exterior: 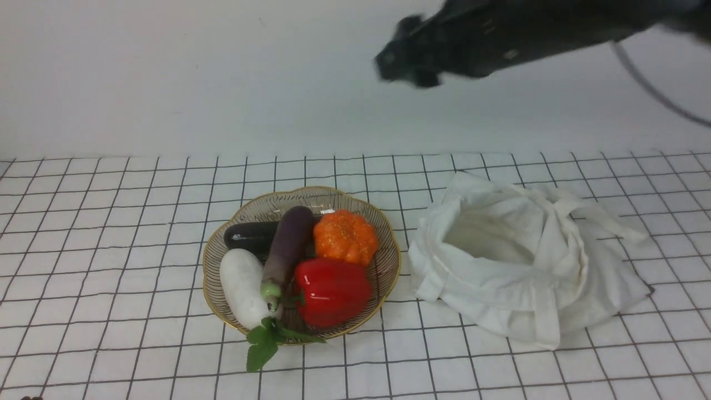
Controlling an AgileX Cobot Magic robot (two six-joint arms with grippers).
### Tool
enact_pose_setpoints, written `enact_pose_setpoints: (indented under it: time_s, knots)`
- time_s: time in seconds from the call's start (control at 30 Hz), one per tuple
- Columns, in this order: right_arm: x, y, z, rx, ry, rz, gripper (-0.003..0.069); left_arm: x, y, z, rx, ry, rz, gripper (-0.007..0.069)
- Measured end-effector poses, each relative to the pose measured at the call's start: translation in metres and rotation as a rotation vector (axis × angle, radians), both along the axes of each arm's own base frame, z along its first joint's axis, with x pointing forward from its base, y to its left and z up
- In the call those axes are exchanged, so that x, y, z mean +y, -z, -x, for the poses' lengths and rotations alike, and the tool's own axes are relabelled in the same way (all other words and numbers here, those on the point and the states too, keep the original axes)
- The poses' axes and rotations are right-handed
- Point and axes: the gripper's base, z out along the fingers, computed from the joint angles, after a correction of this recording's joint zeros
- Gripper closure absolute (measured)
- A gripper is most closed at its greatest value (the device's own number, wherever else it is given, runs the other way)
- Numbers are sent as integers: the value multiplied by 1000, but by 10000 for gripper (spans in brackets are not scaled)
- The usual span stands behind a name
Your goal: Take vegetables from bag on white checkered tablecloth place on plate.
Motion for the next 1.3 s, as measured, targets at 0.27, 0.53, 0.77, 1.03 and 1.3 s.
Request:
enact_pose_setpoints:
  time_s: [0.27,0.53,0.77,1.03,1.3]
  knots:
    - [-93,-76,105,-150,256,36,662,0,0,0,0,0,0,633]
    - [-133,-48,236,-414,350,-99,671,0,0,0,0,0,0,633]
    - [-149,23,306,-741,354,-266,671,0,0,0,0,0,0,633]
    - [-152,68,323,-947,345,-398,673,0,0,0,0,0,0,633]
    - [-150,88,315,-743,356,-359,673,0,0,0,0,0,0,633]
